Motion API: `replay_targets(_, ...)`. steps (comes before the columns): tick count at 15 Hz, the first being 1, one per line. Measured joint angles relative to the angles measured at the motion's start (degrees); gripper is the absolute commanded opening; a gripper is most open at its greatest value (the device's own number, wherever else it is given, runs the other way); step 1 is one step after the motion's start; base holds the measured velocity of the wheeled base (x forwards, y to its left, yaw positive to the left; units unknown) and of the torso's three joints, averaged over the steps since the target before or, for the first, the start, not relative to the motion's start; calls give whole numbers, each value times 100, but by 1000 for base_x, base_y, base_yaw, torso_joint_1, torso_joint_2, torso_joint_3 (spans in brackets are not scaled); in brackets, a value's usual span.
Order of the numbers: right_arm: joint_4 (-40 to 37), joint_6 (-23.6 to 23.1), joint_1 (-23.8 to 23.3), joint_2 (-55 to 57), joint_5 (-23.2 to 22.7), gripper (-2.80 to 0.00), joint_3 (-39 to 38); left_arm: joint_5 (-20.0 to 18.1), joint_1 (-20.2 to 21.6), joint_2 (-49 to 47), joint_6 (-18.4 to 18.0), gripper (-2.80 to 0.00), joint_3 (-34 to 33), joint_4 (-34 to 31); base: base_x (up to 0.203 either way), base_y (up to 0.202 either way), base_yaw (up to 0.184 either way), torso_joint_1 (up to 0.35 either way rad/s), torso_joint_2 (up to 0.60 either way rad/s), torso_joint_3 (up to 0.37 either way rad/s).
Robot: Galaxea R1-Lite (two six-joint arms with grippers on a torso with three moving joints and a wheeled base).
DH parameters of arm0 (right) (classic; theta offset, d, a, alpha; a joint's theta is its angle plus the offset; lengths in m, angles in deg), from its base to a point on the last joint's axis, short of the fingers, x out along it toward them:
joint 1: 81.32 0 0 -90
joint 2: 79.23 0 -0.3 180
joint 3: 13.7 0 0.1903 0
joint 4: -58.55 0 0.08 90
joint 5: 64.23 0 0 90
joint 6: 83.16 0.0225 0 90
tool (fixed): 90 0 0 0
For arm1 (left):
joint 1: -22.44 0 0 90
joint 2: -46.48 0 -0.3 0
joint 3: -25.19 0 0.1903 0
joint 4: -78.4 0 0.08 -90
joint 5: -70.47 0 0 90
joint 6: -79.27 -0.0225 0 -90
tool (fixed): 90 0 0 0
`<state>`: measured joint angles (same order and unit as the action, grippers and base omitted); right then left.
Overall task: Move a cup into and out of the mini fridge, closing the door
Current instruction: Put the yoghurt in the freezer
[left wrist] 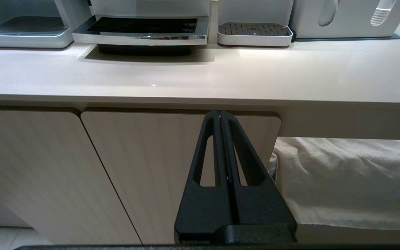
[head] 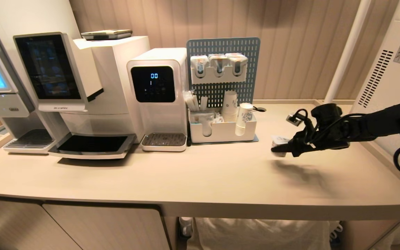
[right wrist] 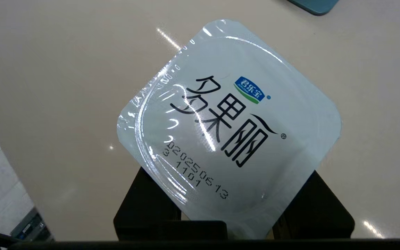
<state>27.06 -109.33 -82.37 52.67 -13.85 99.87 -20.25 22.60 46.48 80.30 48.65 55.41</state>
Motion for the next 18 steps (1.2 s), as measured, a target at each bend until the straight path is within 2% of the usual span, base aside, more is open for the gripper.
replay_targets(3, 7, 263, -190, -1153, 4, -280, -957, 1, -2, 0, 1, -280, 0, 0, 0, 0, 0, 0, 0, 0)
replay_targets(5, 5, 611, -316, -2100, 115, -280, -1558, 4, 0, 0, 1, -280, 0, 0, 0, 0, 0, 0, 0, 0)
replay_targets(7, 0, 1109, -403, -3085, 492, -280, -2072, 1, 0, 0, 1, -280, 0, 2, 0, 0, 0, 0, 0, 0)
replay_targets(10, -58, 1844, -475, -4699, 1322, -280, -2842, 4, -5, 0, 1, -280, 0, 2, 0, 0, 0, 0, 0, 0)
replay_targets(13, -720, 2274, -559, -6262, 1871, -280, -3366, 4, 2, 0, 1, -280, 0, 13, 0, 0, 0, 0, 0, 0)
replay_targets(18, -1975, 2531, -611, -8765, 1736, -280, -4253, 4, 0, 0, -1, -280, 0, 13, 0, 0, 0, 0, 0, 0)
